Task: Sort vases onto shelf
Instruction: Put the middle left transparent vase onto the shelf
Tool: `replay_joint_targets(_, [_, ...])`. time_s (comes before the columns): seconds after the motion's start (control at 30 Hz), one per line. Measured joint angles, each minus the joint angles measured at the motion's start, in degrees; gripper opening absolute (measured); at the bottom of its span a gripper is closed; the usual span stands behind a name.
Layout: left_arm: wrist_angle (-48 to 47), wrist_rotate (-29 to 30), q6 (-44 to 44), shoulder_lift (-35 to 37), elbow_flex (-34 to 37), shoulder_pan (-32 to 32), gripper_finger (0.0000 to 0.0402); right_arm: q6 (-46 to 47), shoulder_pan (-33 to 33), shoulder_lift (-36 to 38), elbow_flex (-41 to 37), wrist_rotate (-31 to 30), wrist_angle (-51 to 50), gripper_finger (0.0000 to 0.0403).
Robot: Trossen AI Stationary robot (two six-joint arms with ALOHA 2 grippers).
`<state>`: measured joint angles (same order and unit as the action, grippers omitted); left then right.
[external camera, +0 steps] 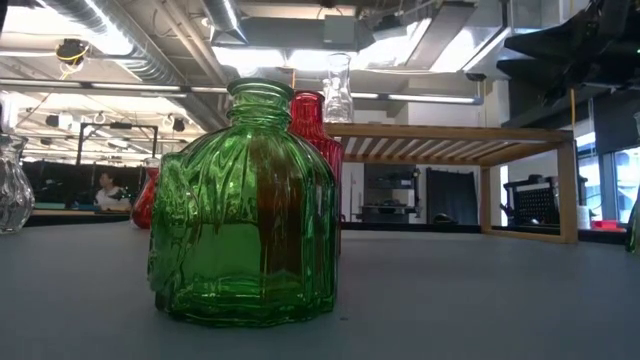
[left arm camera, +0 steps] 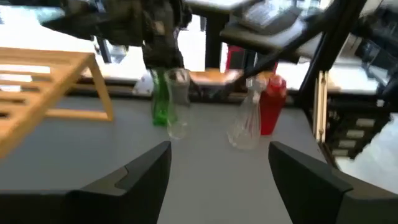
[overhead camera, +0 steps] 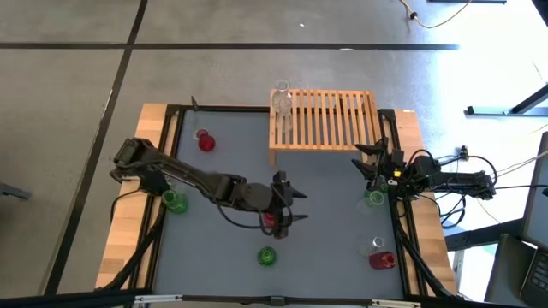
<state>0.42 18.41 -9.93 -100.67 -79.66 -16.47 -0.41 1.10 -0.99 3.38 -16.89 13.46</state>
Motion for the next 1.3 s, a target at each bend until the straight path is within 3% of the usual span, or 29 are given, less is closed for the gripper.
replay_joint_targets(0.37, [10.51,-3.13,1.18,-11.24,-2.72,-0.12,0.0263,-1.37,0.0,0.0,0.02,0.96,0.68,0.025])
replay_joint_targets(0.9, [9.52,-4.45,-0.48,-33.99,-28.63,-0.88,0.0263,12.03,0.0,0.01,0.02,7.38,4.47,0.025])
replay_joint_targets(1.17, [9.12,-6.9,-0.46,-44.28,-41.41,-0.7,0.0263,12.86,0.0,0.02,0.02,14.39,8.71,0.025])
replay_joint_targets(1.3, [8.11,-8.49,-0.46,-46.49,-44.7,-0.05,0.0263,12.84,0.0,0.02,0.02,14.96,9.15,0.025])
